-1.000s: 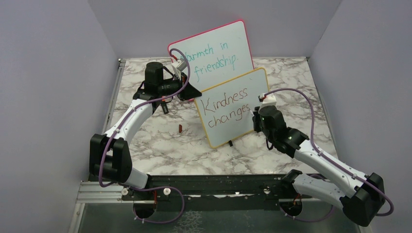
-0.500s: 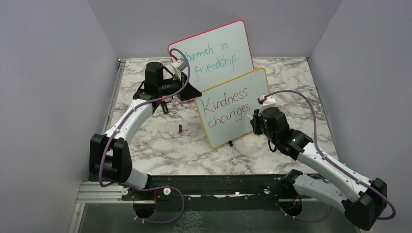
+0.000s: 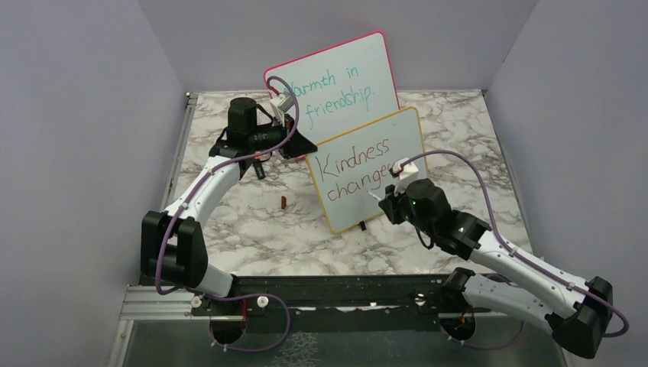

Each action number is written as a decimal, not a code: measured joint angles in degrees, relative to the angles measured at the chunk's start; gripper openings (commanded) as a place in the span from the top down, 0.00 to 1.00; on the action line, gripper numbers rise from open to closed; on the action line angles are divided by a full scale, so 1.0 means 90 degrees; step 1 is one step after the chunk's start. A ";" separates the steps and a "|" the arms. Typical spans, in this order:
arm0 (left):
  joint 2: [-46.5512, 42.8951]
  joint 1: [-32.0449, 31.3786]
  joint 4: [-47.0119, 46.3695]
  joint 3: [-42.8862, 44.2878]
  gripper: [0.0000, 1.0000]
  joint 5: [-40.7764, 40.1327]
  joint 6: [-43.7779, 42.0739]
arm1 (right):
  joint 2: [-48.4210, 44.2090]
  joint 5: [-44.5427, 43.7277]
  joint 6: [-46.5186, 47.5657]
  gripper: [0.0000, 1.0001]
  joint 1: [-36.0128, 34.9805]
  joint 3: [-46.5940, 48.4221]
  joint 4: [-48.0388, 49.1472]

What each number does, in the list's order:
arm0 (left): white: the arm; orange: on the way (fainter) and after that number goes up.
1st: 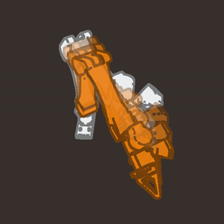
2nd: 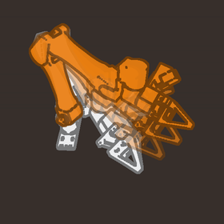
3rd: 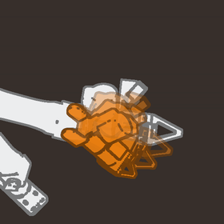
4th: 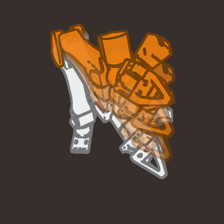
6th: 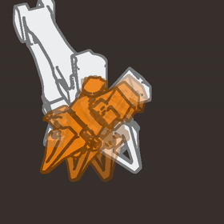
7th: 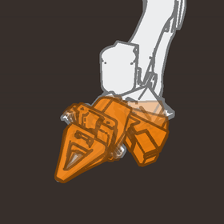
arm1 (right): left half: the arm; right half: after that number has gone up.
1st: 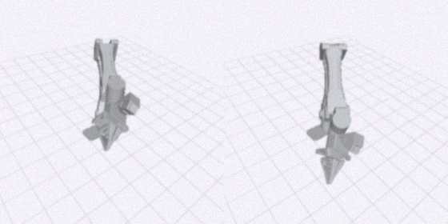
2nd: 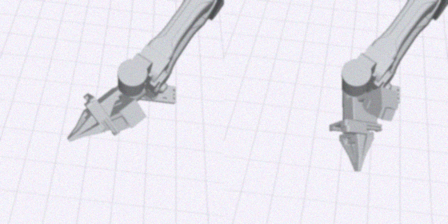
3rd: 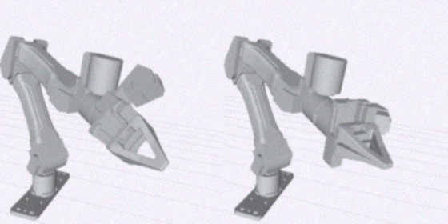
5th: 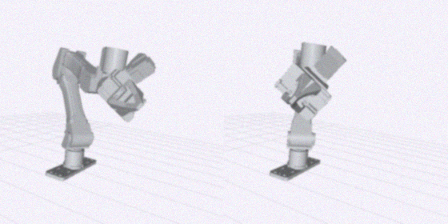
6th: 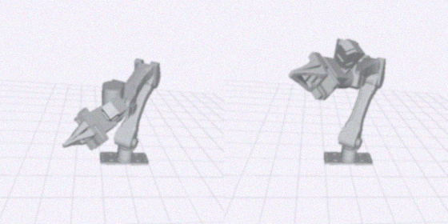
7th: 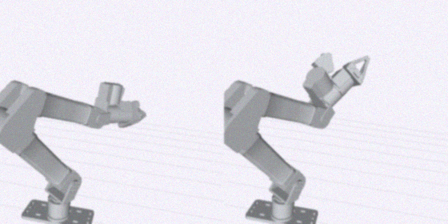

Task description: Write a sentence on the whiteboard

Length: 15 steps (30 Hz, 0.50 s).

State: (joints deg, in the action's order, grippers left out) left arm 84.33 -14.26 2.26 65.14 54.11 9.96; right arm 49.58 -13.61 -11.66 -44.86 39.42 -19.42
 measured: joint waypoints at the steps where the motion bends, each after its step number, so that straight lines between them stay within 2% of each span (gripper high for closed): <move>1: 0.0000 0.0000 0.0000 0.0000 1.00 -0.0002 0.0000 | 0.0002 -0.0027 0.0012 0.99 -0.0177 -0.0039 0.0024; 15: 0.0000 -0.0002 0.0000 -0.0002 1.00 -0.0022 0.0000 | 0.0384 -0.1241 0.0117 0.99 -0.1756 -0.0328 0.0658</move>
State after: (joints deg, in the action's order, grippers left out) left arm 84.33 -14.28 2.26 65.12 53.91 9.96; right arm 53.04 -24.77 -10.61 -60.66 36.47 -13.50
